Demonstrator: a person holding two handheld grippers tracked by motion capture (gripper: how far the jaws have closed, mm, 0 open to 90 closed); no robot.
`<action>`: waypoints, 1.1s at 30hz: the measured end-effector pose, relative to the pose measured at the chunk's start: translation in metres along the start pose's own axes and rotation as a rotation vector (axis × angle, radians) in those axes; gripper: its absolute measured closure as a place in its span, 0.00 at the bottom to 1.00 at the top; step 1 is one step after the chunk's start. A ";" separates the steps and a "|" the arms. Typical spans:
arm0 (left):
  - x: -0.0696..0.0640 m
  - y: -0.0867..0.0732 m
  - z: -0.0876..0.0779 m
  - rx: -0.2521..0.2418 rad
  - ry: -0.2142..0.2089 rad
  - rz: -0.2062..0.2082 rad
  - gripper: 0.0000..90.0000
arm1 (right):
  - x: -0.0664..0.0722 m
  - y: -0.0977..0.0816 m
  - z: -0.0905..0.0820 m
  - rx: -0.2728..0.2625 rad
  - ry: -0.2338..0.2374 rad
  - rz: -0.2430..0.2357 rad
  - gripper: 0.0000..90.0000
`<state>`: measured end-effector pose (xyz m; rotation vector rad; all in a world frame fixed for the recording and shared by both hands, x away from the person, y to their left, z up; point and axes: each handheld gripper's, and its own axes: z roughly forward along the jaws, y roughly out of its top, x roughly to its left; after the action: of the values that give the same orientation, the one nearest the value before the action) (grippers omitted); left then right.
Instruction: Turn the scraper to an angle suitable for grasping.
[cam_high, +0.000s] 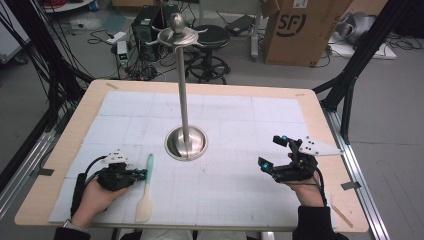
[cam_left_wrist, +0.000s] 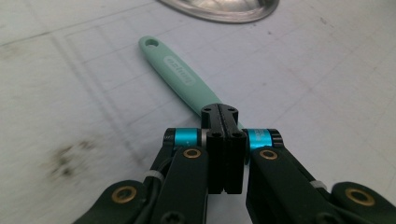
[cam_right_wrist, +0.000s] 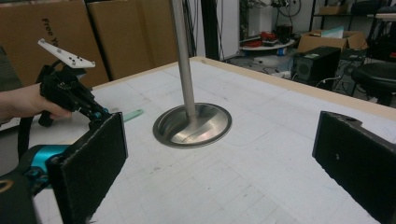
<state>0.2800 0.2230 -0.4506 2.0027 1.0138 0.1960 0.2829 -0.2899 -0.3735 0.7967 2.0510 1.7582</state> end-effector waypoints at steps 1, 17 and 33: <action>-0.003 0.001 0.002 0.004 -0.004 0.011 1.00 | 0.000 -0.001 0.000 0.002 -0.002 -0.001 0.02; -0.054 0.004 0.007 0.023 -0.050 0.172 1.00 | -0.002 -0.002 0.000 0.002 0.001 0.012 0.02; -0.059 -0.009 -0.005 0.107 -0.046 0.180 1.00 | -0.004 -0.003 -0.003 -0.004 -0.004 0.021 0.02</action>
<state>0.2338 0.1861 -0.4413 2.1870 0.8296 0.1952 0.2836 -0.2953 -0.3764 0.8231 2.0431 1.7705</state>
